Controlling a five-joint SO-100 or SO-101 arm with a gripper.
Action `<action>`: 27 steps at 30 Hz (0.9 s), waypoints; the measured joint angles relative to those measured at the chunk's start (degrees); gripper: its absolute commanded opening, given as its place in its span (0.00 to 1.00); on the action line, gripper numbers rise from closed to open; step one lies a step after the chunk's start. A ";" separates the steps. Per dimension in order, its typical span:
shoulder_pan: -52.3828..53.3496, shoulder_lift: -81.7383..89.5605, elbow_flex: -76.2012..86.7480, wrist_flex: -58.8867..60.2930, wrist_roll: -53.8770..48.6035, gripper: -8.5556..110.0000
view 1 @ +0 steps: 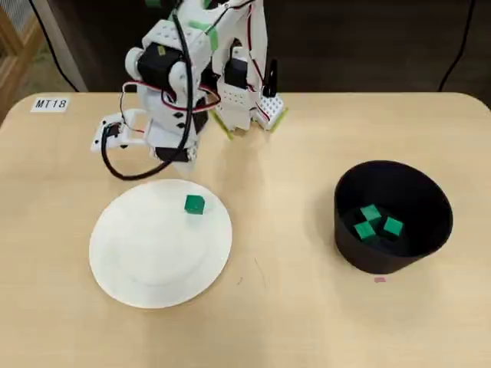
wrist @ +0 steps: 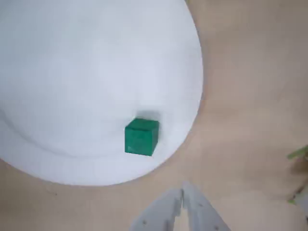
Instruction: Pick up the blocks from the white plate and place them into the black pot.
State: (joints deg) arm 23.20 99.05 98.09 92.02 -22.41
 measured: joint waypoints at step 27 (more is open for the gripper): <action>0.70 -7.73 4.57 -13.97 -2.02 0.25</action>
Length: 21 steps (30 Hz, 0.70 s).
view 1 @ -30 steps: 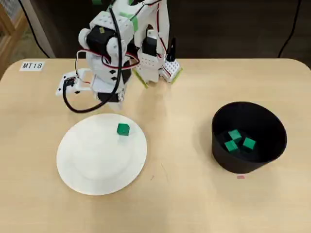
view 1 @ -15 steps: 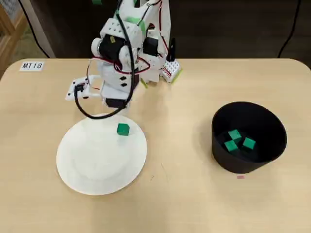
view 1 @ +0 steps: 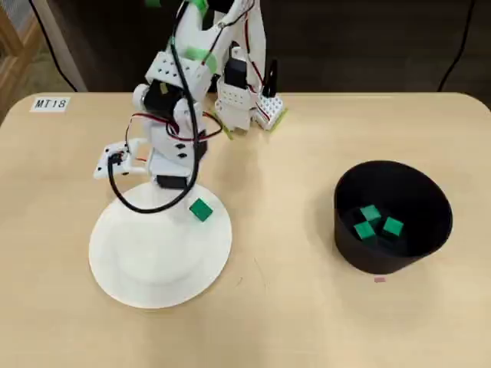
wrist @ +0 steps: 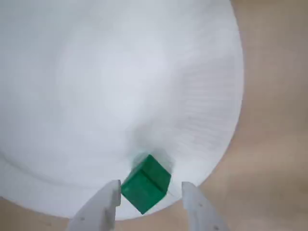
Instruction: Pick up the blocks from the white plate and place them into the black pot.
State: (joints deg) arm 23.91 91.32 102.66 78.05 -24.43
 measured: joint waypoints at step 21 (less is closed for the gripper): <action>-3.08 -3.69 -0.09 -4.92 1.05 0.30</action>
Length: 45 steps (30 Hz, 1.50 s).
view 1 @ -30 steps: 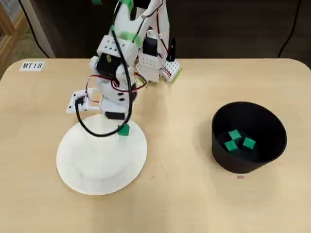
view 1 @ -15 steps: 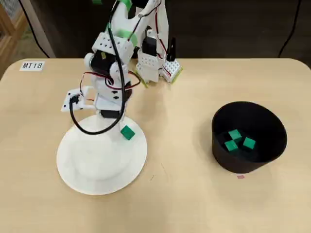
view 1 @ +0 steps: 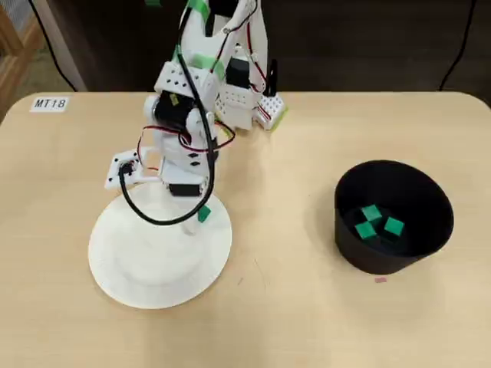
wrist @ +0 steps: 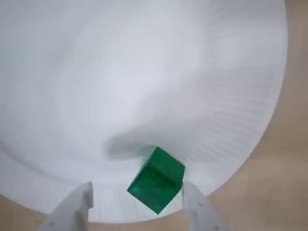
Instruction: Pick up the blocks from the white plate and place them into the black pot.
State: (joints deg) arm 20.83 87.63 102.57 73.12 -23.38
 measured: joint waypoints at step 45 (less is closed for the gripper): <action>5.45 4.57 -0.35 0.62 0.88 0.33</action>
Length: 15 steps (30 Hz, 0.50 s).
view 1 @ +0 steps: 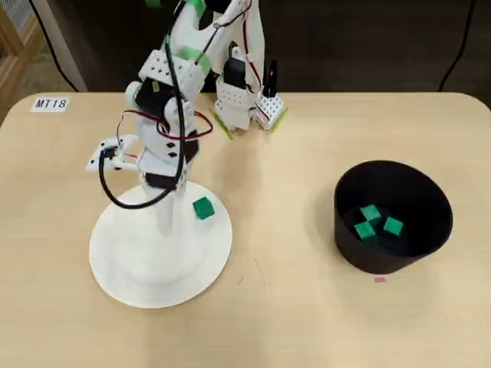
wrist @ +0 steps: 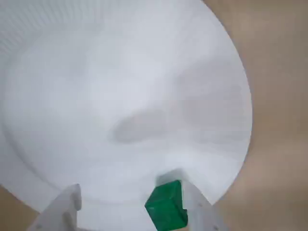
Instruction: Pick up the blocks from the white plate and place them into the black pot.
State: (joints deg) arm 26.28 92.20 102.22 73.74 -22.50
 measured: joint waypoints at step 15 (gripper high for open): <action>-3.96 11.43 5.98 3.78 -4.39 0.37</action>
State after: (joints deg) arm 22.32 103.62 108.19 77.52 -26.89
